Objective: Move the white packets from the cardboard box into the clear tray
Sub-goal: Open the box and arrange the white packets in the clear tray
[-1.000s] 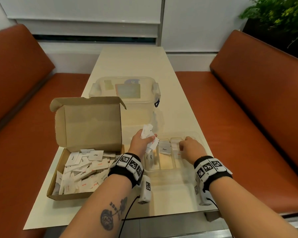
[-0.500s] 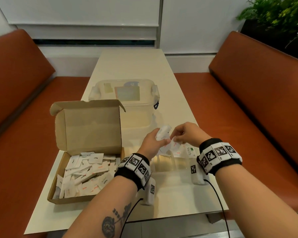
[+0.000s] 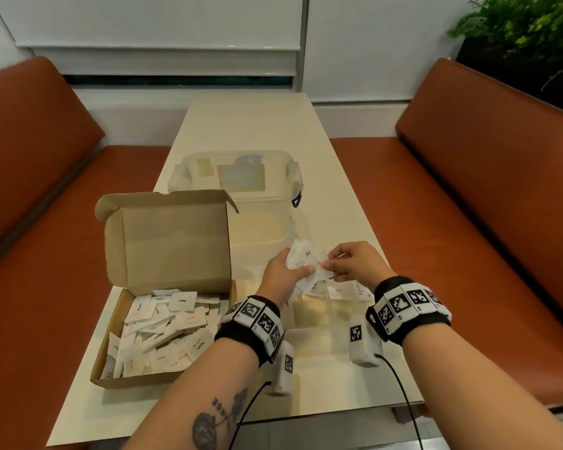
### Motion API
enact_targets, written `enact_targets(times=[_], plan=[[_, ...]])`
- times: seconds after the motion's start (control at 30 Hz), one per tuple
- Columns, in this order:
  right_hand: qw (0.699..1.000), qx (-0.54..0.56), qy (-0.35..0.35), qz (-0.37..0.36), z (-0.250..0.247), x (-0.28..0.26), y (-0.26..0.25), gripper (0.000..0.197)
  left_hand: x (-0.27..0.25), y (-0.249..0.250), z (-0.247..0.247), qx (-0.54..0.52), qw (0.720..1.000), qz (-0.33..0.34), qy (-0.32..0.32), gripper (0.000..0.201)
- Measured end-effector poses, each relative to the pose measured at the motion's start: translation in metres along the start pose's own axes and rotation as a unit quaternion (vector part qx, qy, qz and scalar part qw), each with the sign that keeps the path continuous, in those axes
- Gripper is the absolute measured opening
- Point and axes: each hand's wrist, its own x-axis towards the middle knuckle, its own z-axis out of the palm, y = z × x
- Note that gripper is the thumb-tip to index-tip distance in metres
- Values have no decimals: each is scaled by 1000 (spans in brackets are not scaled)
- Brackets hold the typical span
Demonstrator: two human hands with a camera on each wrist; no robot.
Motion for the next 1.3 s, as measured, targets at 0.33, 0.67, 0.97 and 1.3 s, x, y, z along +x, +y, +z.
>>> enact_targets(times=[0.33,0.67,0.97,1.3], plan=[[927,-374,4,-5,-7,14,6,9,6,-11,-15,-29,999,-28,24,30],[879,-473,-57,23,11,24,6,18,8,-13,-16,-34,999,-34,19,29],[867,-493,-71,8,12,21,4,21,8,-15,-16,-39,998,-38,15,30],[985,-166,-38,-32,30,9,-24,18,3,-13,-13,-32,999,-25,-1,41]])
